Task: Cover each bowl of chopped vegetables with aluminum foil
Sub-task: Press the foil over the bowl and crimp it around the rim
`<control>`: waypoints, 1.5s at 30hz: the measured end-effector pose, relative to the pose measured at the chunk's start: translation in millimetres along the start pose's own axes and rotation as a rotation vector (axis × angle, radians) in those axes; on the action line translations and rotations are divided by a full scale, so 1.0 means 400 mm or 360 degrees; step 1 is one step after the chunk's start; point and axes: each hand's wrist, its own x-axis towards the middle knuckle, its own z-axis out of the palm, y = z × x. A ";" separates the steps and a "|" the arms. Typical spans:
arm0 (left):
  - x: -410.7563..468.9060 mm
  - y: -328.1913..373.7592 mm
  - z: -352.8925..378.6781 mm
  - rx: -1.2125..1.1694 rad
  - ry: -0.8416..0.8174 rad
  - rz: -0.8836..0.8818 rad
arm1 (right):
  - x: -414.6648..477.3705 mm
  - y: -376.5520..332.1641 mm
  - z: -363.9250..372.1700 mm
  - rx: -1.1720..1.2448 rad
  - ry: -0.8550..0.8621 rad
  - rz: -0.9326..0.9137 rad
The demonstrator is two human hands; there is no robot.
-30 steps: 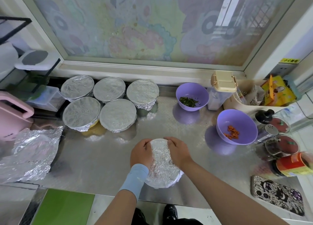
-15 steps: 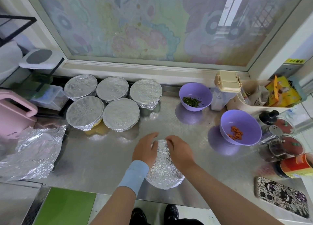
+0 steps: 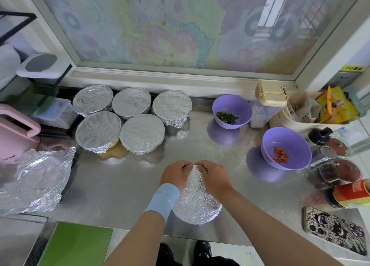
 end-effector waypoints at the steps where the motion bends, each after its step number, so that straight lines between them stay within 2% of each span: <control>1: 0.004 0.001 -0.003 0.0002 -0.0017 0.0006 | -0.002 0.001 -0.001 0.0014 0.0006 -0.0010; 5: -0.002 -0.007 0.000 -0.0088 0.0002 -0.0002 | -0.005 0.007 -0.002 0.0176 0.0095 0.0053; 10: -0.009 -0.007 0.007 -0.0066 0.0036 0.0012 | 0.008 0.014 -0.003 0.0115 0.0050 0.0074; 13: -0.008 -0.004 0.010 0.0111 0.0020 0.0175 | 0.007 0.009 -0.006 0.0035 -0.0007 0.0071; 18: -0.016 -0.004 0.022 0.0166 0.0026 0.0337 | -0.027 0.025 -0.003 0.0021 0.0187 0.0039; 28: -0.039 0.024 0.025 0.0118 0.0185 0.0019 | -0.001 0.025 -0.022 0.0064 -0.0008 0.0082; 30: -0.026 0.026 0.020 0.0169 0.0163 0.0057 | -0.001 0.022 -0.022 0.0037 0.0021 0.0085; 33: -0.014 0.028 0.017 -0.0008 0.0070 0.0223 | -0.014 0.021 -0.014 0.0134 0.0170 0.0144; 35: -0.015 0.027 0.021 0.0019 0.0027 0.0280 | -0.021 0.023 -0.012 0.0142 0.0210 0.0126; 41: -0.027 0.028 0.033 0.0002 0.0128 0.0199 | -0.020 0.029 -0.013 0.0195 0.0184 0.0087; 45: -0.032 0.030 0.043 0.0048 0.0164 0.0165 | -0.013 0.031 -0.015 -0.0061 0.0157 -0.0113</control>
